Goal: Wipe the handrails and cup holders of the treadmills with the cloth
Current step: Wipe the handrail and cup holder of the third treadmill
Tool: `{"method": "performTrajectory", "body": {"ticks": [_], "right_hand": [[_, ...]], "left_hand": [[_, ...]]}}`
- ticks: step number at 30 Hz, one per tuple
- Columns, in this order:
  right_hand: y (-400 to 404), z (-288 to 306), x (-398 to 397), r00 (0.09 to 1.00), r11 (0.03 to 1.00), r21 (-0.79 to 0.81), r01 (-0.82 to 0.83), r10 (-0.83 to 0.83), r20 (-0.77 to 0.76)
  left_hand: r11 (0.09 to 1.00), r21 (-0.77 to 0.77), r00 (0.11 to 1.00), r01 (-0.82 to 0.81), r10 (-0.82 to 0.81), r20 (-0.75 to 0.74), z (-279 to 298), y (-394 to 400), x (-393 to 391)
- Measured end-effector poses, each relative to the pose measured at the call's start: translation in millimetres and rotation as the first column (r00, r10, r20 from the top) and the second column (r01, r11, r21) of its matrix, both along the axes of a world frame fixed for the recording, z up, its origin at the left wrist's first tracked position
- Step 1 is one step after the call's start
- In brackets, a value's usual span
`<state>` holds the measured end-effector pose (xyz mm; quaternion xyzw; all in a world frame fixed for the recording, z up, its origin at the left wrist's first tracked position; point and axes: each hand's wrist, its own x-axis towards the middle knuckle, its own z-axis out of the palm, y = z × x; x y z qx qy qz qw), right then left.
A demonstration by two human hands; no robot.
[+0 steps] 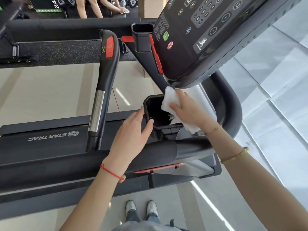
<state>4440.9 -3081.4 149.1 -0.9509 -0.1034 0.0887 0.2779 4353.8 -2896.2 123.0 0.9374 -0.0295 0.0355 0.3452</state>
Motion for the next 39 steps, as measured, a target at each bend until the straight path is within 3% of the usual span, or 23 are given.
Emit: {"method": "performTrajectory", "body": {"ticks": [5, 11, 15, 18, 24, 30, 36, 39], "right_hand": [[-31, 0, -31, 0.999, 0.999, -0.017, -0.029, 0.029, 0.016], [-47, 28, -67, 0.944, 0.949, 0.027, -0.315, 0.311, 0.108], [-14, 20, -63, 0.856, 0.854, -0.162, -0.495, 0.511, 0.076], [8, 13, -54, 0.868, 0.862, -0.203, -0.464, 0.488, 0.088], [-26, 10, -55, 0.828, 0.853, -0.182, -0.489, 0.52, 0.21], [-44, 11, -71, 0.833, 0.838, 0.052, -0.543, 0.53, 0.161], [-12, 5, -109, 0.717, 0.74, -0.09, -0.666, 0.669, 0.195], [19, 5, -117, 0.72, 0.762, -0.201, -0.616, 0.648, 0.248]], "left_hand": [[1.0, 0.001, 1.0, 0.004, -0.004, 0.01, -2, 1, 0], [0.999, -0.043, 0.999, -0.002, 0.004, 0.05, 1, 1, -4], [0.998, -0.051, 0.997, -0.038, 0.042, 0.071, 5, 3, -11], [0.998, 0.003, 0.996, -0.061, 0.06, 0.07, 8, 5, -21], [0.995, 0.038, 0.994, -0.094, 0.092, 0.059, 13, 5, -33], [0.991, 0.068, 0.99, -0.115, 0.108, 0.09, 15, 17, -50], [0.98, 0.078, 0.97, -0.182, 0.166, 0.178, 12, 46, -84], [0.964, 0.126, 0.952, -0.234, 0.201, 0.232, 8, 66, -100]]}}
